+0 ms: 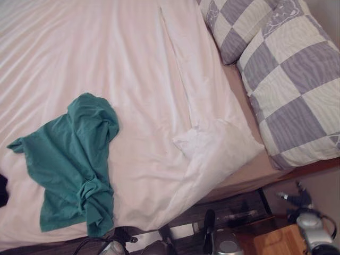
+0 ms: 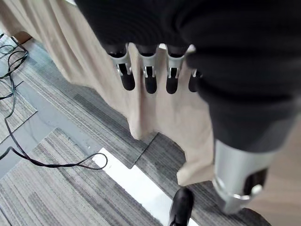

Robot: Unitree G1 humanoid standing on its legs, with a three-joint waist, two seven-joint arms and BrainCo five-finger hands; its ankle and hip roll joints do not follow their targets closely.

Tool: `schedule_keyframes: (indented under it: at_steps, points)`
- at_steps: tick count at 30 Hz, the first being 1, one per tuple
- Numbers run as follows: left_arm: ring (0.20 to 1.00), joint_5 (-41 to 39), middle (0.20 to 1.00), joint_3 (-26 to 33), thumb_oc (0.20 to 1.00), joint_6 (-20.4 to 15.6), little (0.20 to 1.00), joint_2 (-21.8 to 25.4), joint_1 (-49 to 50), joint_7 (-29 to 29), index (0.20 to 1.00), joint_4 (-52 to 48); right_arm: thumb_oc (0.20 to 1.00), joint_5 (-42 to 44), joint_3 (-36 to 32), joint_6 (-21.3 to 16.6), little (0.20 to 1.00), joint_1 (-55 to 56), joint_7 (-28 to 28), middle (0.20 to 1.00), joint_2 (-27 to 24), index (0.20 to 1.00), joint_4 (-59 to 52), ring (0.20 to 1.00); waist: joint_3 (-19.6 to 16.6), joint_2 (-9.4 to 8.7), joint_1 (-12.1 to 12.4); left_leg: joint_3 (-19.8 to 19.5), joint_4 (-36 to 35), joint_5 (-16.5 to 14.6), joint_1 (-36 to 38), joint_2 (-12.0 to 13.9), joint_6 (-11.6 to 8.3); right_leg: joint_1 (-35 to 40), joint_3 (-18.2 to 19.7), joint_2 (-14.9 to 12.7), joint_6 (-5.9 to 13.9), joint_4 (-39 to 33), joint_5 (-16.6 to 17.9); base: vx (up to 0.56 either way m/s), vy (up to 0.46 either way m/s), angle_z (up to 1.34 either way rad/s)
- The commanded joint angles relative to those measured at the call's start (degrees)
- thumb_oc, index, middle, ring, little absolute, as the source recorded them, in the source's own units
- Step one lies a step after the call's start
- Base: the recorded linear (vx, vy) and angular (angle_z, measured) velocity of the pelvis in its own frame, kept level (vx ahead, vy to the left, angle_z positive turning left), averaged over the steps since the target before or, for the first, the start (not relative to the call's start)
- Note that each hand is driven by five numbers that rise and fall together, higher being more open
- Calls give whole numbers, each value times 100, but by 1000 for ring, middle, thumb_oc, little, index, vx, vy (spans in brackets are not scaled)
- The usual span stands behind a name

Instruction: Tidy up the quilt and then pick up the clothes from the bed and put them into the laundry hamper.

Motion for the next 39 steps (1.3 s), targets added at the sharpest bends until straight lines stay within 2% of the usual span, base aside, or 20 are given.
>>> schedule_keyframes:
  at_steps: [1, 2, 3, 4, 6, 9, 10, 11, 15, 16, 20, 21, 26, 27, 28, 29, 32, 35, 36, 39]
  points:
    - [1000, 117, 1000, 86, 1000, -72, 1000, 46, 106, 119, 1000, 149, 1000, -586, -49, -308, 1000, -752, -223, 1000, -660, 1000, -436, 1000, 54, 67, 270, -98, 425, -949, 88, 243, -691, 80, 13, -96, 481, 777, -1689, -160, -66, -50]
    - [1000, 135, 1000, 129, 1000, -89, 1000, 87, 135, 109, 1000, 150, 1000, -964, 222, -399, 1000, -1070, -124, 1000, -948, 1000, -988, 1000, 39, 9, 448, -35, 426, -895, -5, 265, -703, 129, -96, -49, 385, 577, -1727, -83, -46, -52]
    - [1000, 138, 1000, 143, 1000, -89, 1000, 79, 135, 109, 1000, 150, 1000, -971, 231, -387, 1000, -1082, -118, 1000, -951, 1000, -997, 1000, 40, 14, 438, -32, 429, -894, -9, 269, -707, 132, -95, -41, 380, 561, -1719, -135, -86, -44]
    - [1000, 129, 1000, 128, 1000, -115, 1000, 95, 153, 126, 1000, 122, 1000, -1201, 607, -497, 1000, -1507, 18, 1000, -1248, 1000, -1427, 1000, 37, 2, 556, 3, 418, -811, -82, 318, -763, 138, -122, 12, 339, 398, -1707, -52, -47, -29]
    - [1000, 125, 1000, 120, 1000, -126, 1000, 89, 146, 130, 1000, 108, 1000, -1281, 819, -566, 1000, -1740, 95, 1000, -1379, 1000, -1646, 1000, 64, 6, 583, 10, 411, -774, -118, 349, -786, 120, -114, 37, 324, 370, -1700, -62, -55, -23]
    - [1000, 160, 1000, -45, 1000, -159, 1000, 71, 39, 186, 1000, 16, 1000, -1231, 1750, -798, 1000, -2549, 463, 1000, -1483, 1000, -2365, 1000, 240, 75, 693, -36, 447, -614, -273, 458, -884, 53, -198, 33, 244, 337, -1685, -75, -80, -8]
    - [1000, 160, 1000, -28, 1000, -158, 1000, 64, 37, 186, 1000, 17, 1000, -1224, 1775, -795, 1000, -2582, 467, 1000, -1483, 1000, -2354, 1000, 244, 77, 673, -40, 450, -612, -278, 460, -886, 52, -202, 34, 242, 336, -1685, -101, -90, 5]
    - [1000, 125, 1000, -114, 1000, -146, 1000, 59, -44, 242, 1000, -28, 1000, -1026, 2297, -863, 1000, -2970, 674, 1000, -1267, 1000, -2481, 1000, 371, 146, 770, -66, 470, -544, -385, 492, -925, -40, -241, 11, 222, 355, -1665, -62, -44, 14]
    - [1000, 101, 1000, -205, 1000, -145, 1000, 7, -129, 316, 1000, -106, 1000, -995, 3049, -877, 1000, -3545, 911, 1000, -939, 1000, -2525, 1000, 544, 277, 845, -115, 503, -453, -556, 528, -966, -187, -290, -35, 193, 365, -1626, -65, -62, 26]
    - [1000, 104, 1000, -308, 1000, -159, 1000, -5, -170, 387, 1000, -159, 1000, -1056, 3502, -873, 1000, -3875, 1040, 1000, -695, 1000, -2608, 1000, 649, 407, 933, -134, 499, -395, -658, 540, -990, -284, -308, -75, 185, 366, -1596, -27, -17, 19]
    - [1000, 85, 1000, -404, 1000, -150, 1000, -60, -184, 472, 1000, -215, 1000, -1062, 3978, -836, 1000, -4163, 1185, 1000, -171, 1000, -2544, 1000, 739, 550, 1003, -128, 379, -258, -733, 571, -1029, -394, -316, -86, 176, 327, -1553, -22, -33, 21]
    - [1000, 91, 1000, -448, 1000, -155, 1000, -107, -159, 515, 1000, -237, 1000, -1141, 4215, -792, 1000, -4254, 1253, 1000, 167, 1000, -2457, 1000, 747, 595, 1037, -123, 261, -179, -726, 603, -1055, -389, -334, -83, 170, 269, -1538, -2, -53, 13]
    - [1000, 74, 1000, -510, 1000, -179, 1000, -159, -146, 590, 1000, -269, 1000, -1434, 4524, -765, 1000, -4369, 1250, 1000, 476, 1000, -2113, 1000, 799, 643, 1062, -168, 201, -128, -749, 611, -1076, -416, -317, -67, 152, 244, -1515, -11, -26, 7]
    - [1000, 63, 1000, -539, 1000, -197, 1000, -169, -157, 625, 1000, -278, 799, -1660, 4618, -711, 799, -4407, 1216, 799, 421, 799, -1879, 799, 869, 658, 1068, -178, 236, -129, -783, 627, -1088, -455, -322, -77, 145, 281, -1529, -35, -32, 3]
    - [1000, 62, 1000, -537, 1000, -197, 1000, -172, -161, 625, 1000, -277, 448, -1664, 4623, -715, 448, -4414, 1209, 448, 425, 448, -1868, 448, 873, 660, 1065, -179, 239, -131, -785, 628, -1088, -456, -322, -77, 144, 284, -1530, -45, -41, 0]
    - [1000, 32, 1000, -520, 1000, -214, 1000, -179, -175, 635, 1000, -266, 200, -1849, 4641, -677, 200, -4358, 1145, 200, 302, 200, -1645, 200, 911, 664, 1045, -170, 280, -148, -788, 637, -1094, -462, -320, -81, 133, 320, -1552, 0, 0, 0]
    - [1000, 17, 1000, -476, 1000, -226, 1000, -178, -198, 645, 1000, -255, 200, -1962, 4539, -658, 200, -4211, 1059, 200, 68, 200, -1472, 200, 921, 639, 991, -153, 320, -170, -774, 642, -1095, -447, -313, -84, 133, 327, -1557, -10, -10, 0]
    - [1000, 101, 1000, -413, 1000, -219, 1000, -178, -188, 577, 1000, -235, 200, -2056, 4051, -714, 200, -3426, 966, 200, -739, 200, -1668, 200, 821, 561, 838, -116, 361, -243, -684, 636, -1073, -355, -291, -81, 152, 284, -1553, 0, 0, 0]
    - [1000, 102, 1000, -437, 1000, -217, 1000, -179, -182, 575, 1000, -238, 200, -2058, 4017, -709, 200, -3377, 977, 200, -767, 200, -1707, 200, 811, 571, 859, -115, 359, -245, -681, 635, -1073, -352, -292, -81, 153, 281, -1552, 39, 9, -6]
    - [1000, 262, 1000, -320, 1000, -221, 1000, -126, -99, 424, 1000, -197, 200, -2291, 3391, -820, 200, -2323, 936, 200, -1551, 200, -1937, 200, 546, 480, 661, -89, 303, -314, -495, 577, -1038, -228, -286, -69, 179, 296, -1576, 53, 0, -6]
